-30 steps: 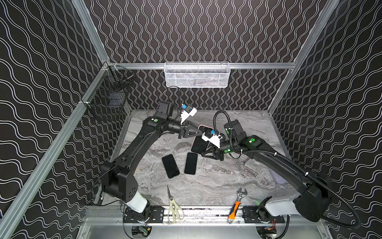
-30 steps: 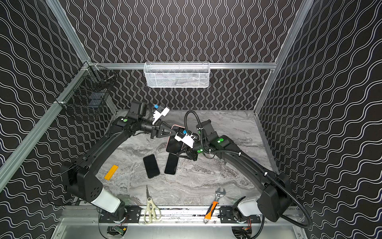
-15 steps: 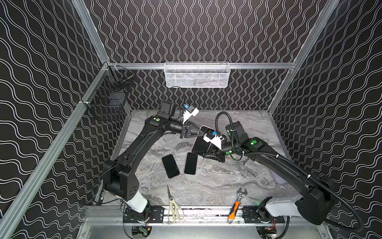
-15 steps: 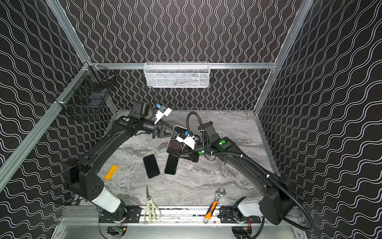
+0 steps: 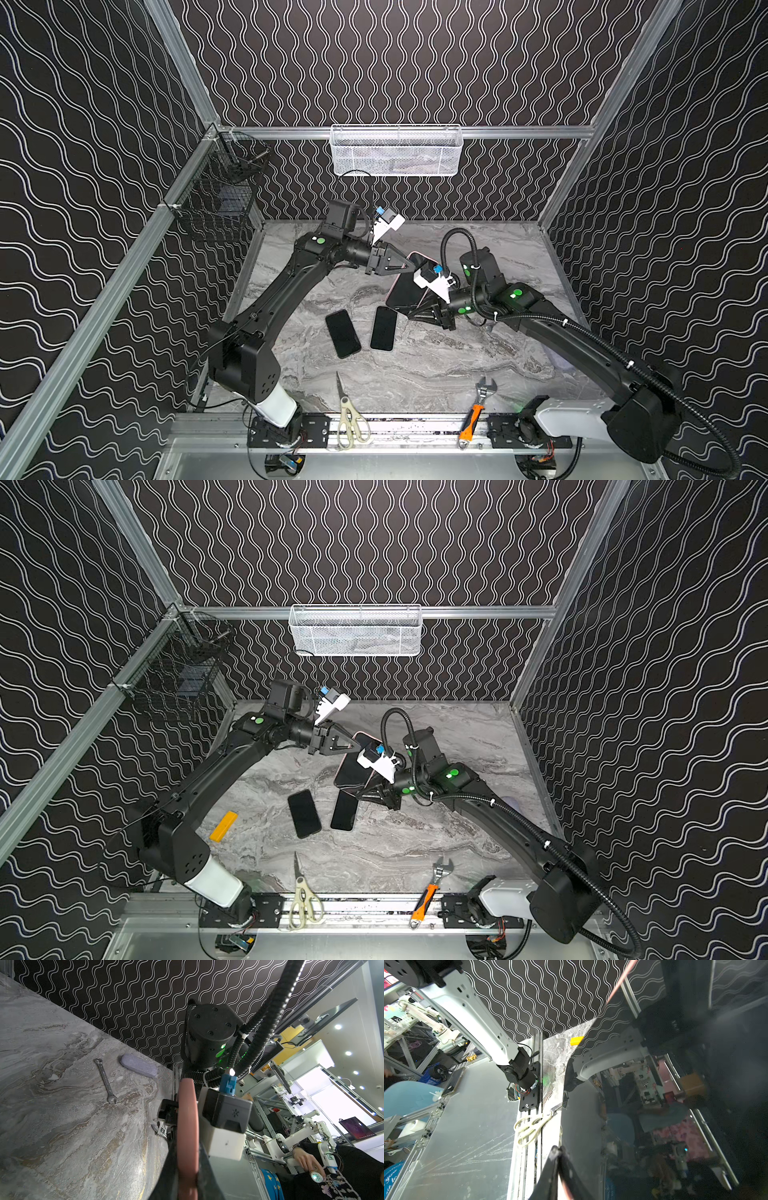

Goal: Take the phone out of the phone case
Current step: Remove the phone case from the phone.

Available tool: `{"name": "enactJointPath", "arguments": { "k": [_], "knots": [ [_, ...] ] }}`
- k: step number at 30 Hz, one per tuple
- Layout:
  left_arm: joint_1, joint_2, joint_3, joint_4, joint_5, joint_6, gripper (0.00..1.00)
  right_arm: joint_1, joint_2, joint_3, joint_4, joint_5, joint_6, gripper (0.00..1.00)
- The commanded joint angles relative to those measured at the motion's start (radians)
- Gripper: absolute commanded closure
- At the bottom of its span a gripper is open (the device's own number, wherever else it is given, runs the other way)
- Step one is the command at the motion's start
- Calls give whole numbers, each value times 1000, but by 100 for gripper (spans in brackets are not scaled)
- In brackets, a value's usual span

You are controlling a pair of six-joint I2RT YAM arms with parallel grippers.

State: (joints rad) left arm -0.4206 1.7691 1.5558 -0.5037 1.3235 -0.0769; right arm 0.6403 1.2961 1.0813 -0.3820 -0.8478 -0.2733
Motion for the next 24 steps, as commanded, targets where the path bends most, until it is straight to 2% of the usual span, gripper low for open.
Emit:
{"name": "enactJointPath", "arguments": {
  "k": [1,3,4,9,24],
  "knots": [
    [-2,-5,-20,165,-49,-114,100,9,6,1,18,-64,-37,78],
    [-1,-20,-81,329,-34,-238,100,9,8,-2,28,-80,-30,73],
    [-1,-23,-94,366,-34,-262,100,9,7,-2,33,-84,-26,72],
    [0,-33,-104,370,-61,-282,100,7,-5,-9,49,-96,-13,71],
    [7,-29,-109,366,-56,-318,100,-29,-40,-16,65,-187,11,91]
  ]
}}
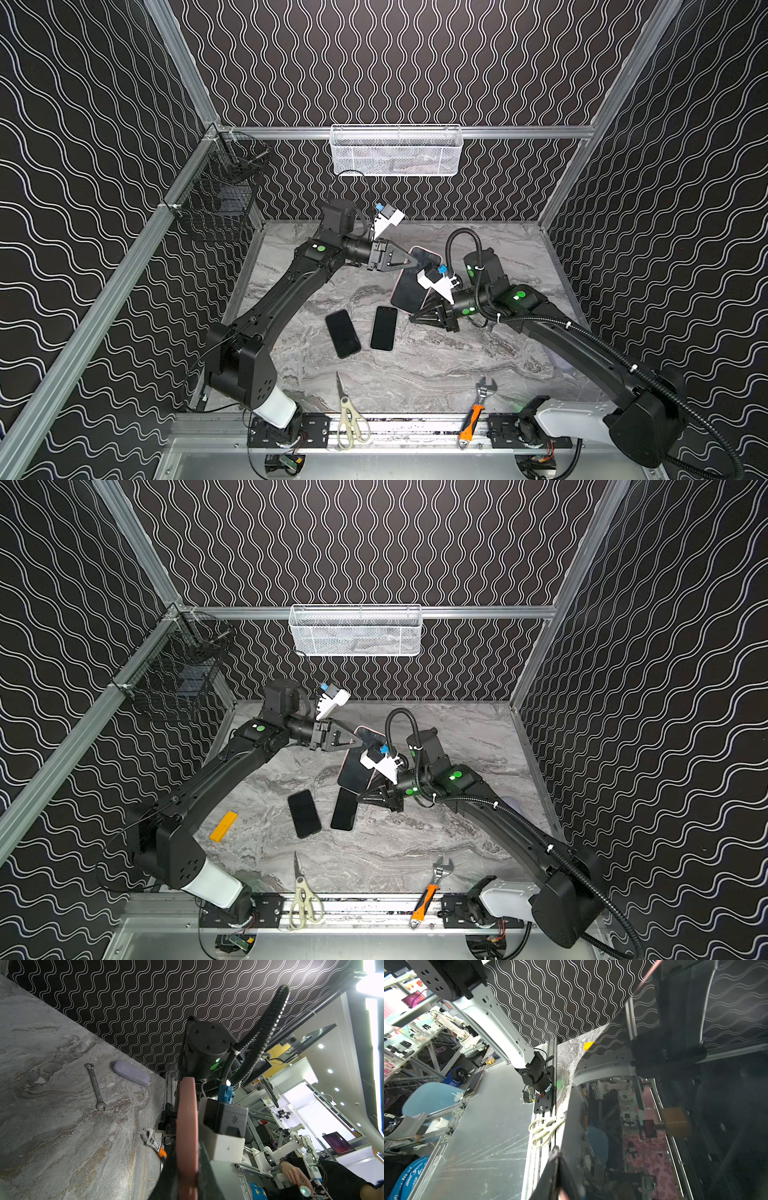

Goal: Take the phone out of the phone case
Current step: Remove the phone case from the phone.

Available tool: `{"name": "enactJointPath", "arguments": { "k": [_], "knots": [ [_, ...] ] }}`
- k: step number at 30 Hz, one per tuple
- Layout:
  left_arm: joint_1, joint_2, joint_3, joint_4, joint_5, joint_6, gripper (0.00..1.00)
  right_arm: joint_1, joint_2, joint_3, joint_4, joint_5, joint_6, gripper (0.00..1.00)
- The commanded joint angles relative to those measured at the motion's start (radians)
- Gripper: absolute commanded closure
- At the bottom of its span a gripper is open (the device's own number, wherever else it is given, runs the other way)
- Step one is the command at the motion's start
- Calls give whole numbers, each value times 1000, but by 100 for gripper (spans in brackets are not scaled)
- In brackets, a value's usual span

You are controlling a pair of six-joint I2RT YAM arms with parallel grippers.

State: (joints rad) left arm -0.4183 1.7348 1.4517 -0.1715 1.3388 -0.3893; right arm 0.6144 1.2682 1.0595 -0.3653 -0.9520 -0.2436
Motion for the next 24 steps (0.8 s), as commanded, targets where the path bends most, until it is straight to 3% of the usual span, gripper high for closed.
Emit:
{"name": "enactJointPath", "arguments": {
  "k": [1,11,24],
  "knots": [
    [5,9,-6,33,-70,-13,100,-3,-13,9,48,-83,-20,92],
    [5,18,-51,33,-58,-123,100,-2,-12,22,24,-44,-111,92],
    [5,-22,-48,31,-23,-189,100,-2,7,1,42,108,-150,92]
  ]
}}
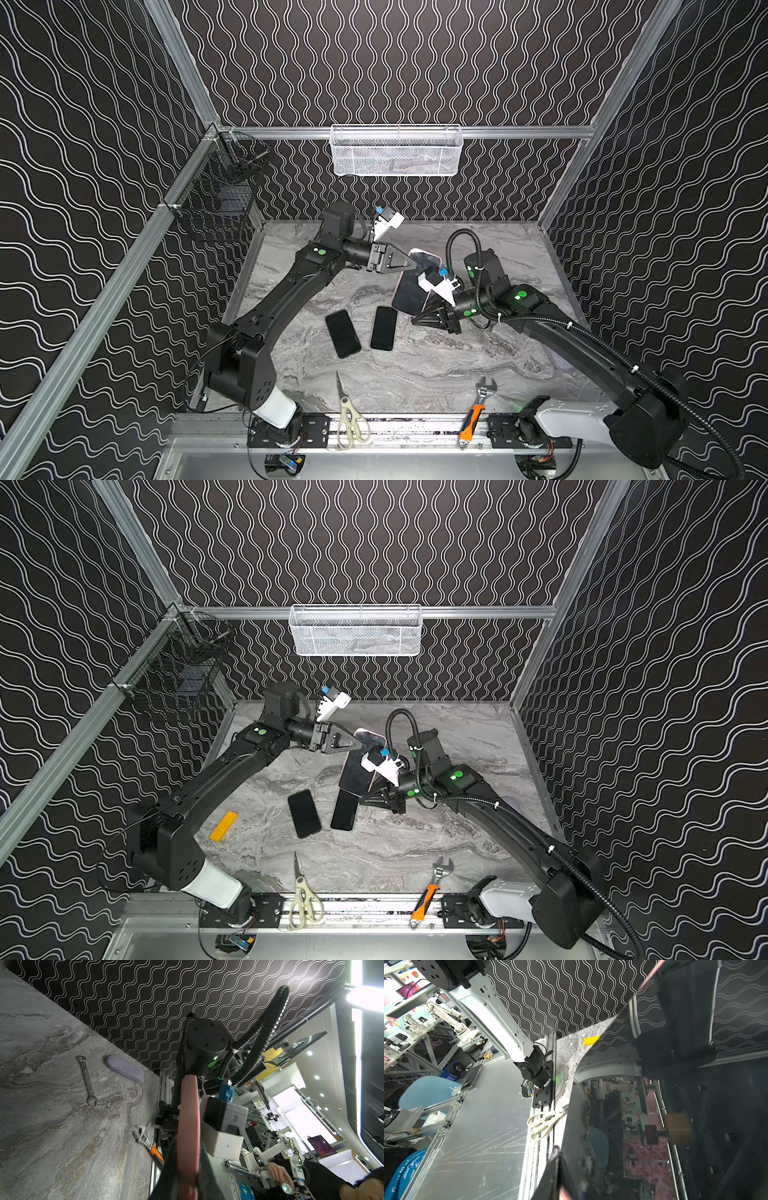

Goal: Take the phone out of the phone case
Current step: Remove the phone case from the phone.

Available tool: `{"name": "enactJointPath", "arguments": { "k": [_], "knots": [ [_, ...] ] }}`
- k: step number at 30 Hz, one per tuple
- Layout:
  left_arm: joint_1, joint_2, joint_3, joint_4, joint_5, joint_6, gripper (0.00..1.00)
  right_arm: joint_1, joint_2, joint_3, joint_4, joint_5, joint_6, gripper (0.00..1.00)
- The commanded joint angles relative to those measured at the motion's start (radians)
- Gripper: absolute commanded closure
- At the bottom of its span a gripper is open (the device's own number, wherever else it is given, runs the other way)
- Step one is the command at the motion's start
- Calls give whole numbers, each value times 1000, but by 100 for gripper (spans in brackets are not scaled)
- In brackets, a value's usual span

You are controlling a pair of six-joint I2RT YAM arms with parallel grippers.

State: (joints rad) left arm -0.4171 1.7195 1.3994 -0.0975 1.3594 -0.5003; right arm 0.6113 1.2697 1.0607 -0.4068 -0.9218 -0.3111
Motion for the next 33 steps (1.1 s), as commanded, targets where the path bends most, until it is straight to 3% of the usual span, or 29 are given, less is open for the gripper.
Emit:
{"name": "enactJointPath", "arguments": {
  "k": [1,19,33],
  "knots": [
    [4,-10,6,-42,-41,-81,100,1,9,2,79,88,-86,92],
    [4,-38,24,-42,-33,-98,100,1,14,-28,99,243,-80,85],
    [3,-37,35,-40,-37,-96,100,-5,-6,-57,122,284,-65,78]
  ]
}}
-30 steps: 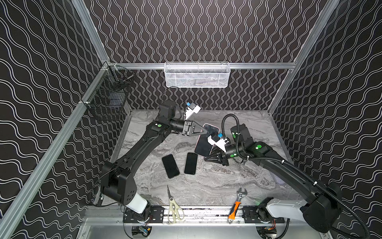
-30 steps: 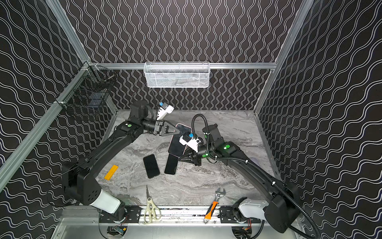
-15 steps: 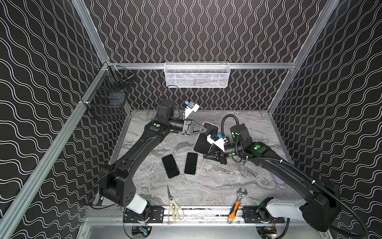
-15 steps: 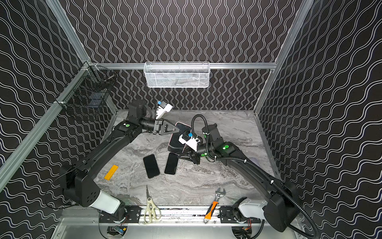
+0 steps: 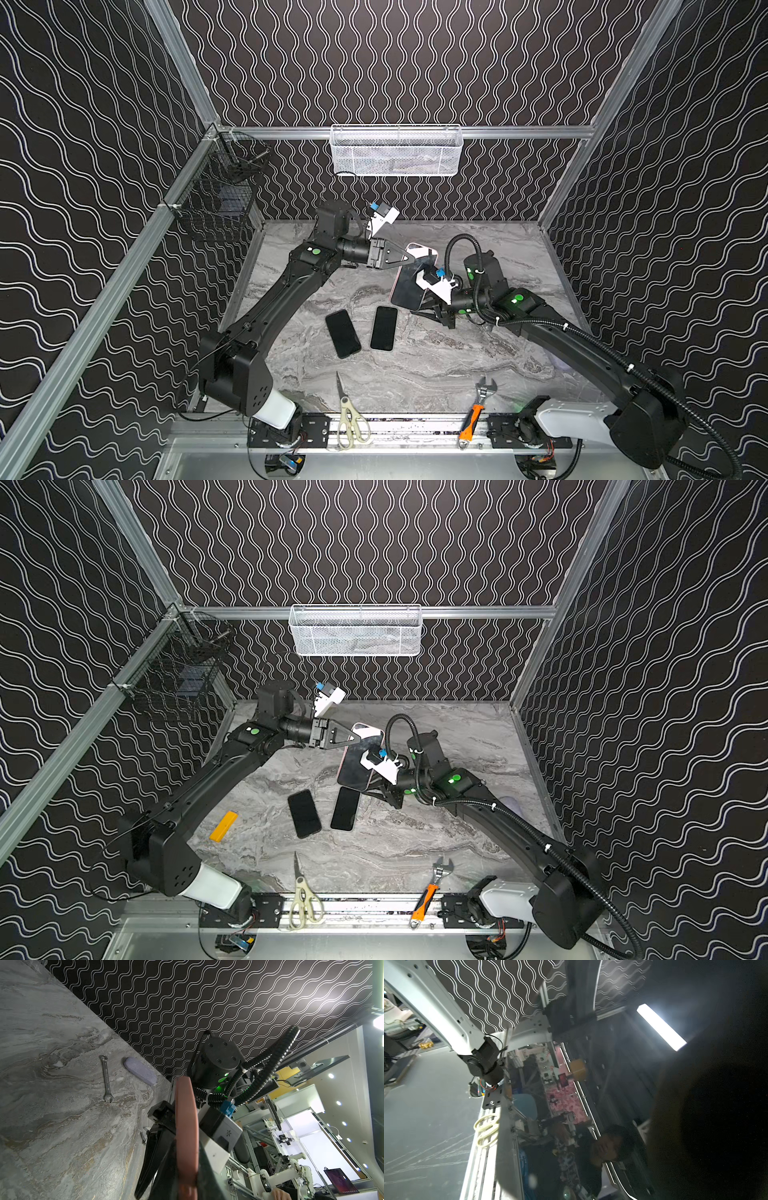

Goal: Take the phone out of the phone case
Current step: Remove the phone case from the phone.

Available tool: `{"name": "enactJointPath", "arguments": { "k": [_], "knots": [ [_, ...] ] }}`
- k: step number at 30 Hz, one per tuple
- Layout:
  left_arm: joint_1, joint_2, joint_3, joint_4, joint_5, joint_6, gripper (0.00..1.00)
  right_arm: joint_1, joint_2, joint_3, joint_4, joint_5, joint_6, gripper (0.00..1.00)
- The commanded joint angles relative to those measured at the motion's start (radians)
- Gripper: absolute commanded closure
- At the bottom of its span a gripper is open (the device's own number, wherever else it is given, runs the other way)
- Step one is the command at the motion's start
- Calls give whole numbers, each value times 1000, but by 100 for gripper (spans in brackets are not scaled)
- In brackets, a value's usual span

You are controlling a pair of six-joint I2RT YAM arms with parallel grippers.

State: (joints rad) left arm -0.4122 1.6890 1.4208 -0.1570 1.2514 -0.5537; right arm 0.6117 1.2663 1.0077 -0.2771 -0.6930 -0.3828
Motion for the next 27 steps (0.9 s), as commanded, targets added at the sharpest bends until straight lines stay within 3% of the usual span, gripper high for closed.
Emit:
{"name": "enactJointPath", "arguments": {
  "k": [1,11,17,21,27],
  "knots": [
    [-1,-7,12,20,70,-42,100,-7,-5,-4,-6,51,10,78],
    [20,-7,-10,19,5,-24,100,-102,-91,-95,47,-70,95,76],
    [63,-41,-6,16,-172,-8,100,-237,-131,-171,170,-217,257,65],
    [71,-83,-82,170,-307,-116,100,-279,-113,-209,285,-304,413,50],
    [99,-136,-218,409,-478,-288,100,-288,-107,-258,450,-330,625,38]
  ]
}}
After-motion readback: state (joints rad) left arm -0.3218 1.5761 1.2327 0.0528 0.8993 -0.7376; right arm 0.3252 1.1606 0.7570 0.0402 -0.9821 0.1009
